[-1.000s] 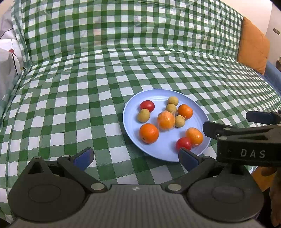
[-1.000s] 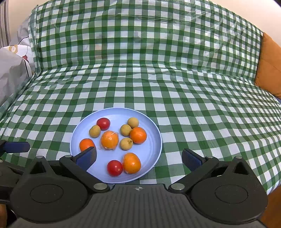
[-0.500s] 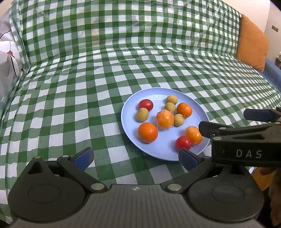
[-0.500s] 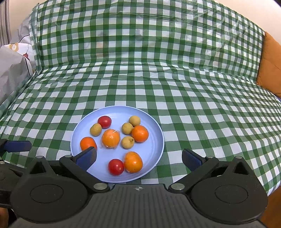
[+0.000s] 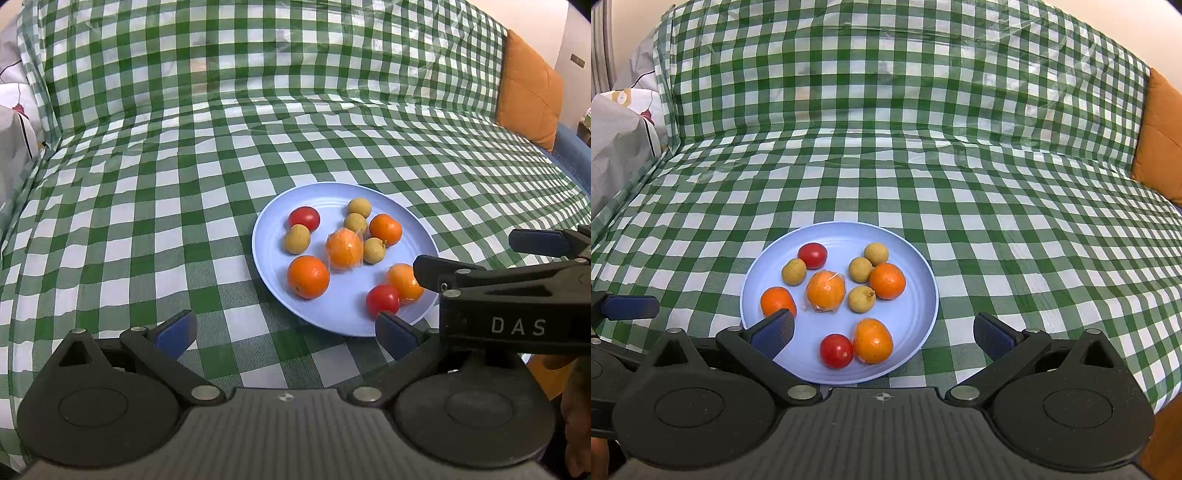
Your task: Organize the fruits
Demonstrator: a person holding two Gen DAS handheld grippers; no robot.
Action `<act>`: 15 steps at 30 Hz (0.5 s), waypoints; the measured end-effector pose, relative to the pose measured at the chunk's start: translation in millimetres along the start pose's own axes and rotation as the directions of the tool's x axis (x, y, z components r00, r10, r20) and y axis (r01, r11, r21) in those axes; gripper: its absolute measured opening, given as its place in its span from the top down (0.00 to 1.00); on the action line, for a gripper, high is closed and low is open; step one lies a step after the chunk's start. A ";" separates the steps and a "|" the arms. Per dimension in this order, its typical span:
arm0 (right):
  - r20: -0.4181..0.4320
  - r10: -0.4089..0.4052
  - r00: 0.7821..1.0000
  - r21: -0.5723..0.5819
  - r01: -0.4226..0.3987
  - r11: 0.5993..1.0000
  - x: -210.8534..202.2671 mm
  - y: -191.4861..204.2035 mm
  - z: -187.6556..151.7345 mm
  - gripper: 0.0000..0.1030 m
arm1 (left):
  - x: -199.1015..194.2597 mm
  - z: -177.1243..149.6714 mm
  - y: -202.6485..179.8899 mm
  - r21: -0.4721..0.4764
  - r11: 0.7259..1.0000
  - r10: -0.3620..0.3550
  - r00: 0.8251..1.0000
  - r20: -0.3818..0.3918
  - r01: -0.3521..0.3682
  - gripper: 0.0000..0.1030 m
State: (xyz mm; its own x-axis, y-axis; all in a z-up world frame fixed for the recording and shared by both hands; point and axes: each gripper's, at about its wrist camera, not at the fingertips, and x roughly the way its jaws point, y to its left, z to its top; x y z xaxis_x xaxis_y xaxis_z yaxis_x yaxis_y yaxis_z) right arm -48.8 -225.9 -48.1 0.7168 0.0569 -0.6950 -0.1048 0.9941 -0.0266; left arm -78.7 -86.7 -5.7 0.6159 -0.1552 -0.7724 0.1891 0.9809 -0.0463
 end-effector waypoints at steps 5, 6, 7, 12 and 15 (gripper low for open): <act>0.003 0.002 1.000 0.000 -0.002 1.000 0.4 -0.9 -0.5 0.01 | -0.1 -0.1 -0.1 0.000 1.000 0.001 1.000 -0.001 -0.001 0.01; 0.003 0.002 1.000 -0.001 -0.002 1.000 0.6 -1.1 -0.9 0.01 | 0.0 -0.1 -0.3 0.000 1.000 0.001 1.000 -0.001 -0.001 0.01; 0.003 0.001 1.000 0.001 -0.001 1.000 0.3 -0.7 -0.5 0.01 | 0.0 -0.2 -0.4 0.000 1.000 0.001 1.000 -0.001 -0.001 0.01; 0.002 0.004 1.000 -0.002 -0.004 1.000 0.5 -1.6 0.0 0.01 | 0.0 -0.1 -0.5 0.000 1.000 0.001 1.000 -0.001 -0.001 0.01; 0.003 0.005 1.000 -0.006 -0.005 1.000 0.7 -1.7 0.4 0.01 | 0.1 -0.1 -0.4 -0.001 1.000 0.000 1.000 -0.002 0.000 0.00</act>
State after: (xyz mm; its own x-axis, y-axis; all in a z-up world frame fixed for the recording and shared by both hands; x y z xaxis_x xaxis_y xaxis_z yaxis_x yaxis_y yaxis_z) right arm -47.8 -227.5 -48.3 0.7180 0.0624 -0.6932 -0.1125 0.9933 -0.0270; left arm -78.8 -87.0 -5.8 0.6148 -0.1545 -0.7734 0.1881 0.9810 -0.0464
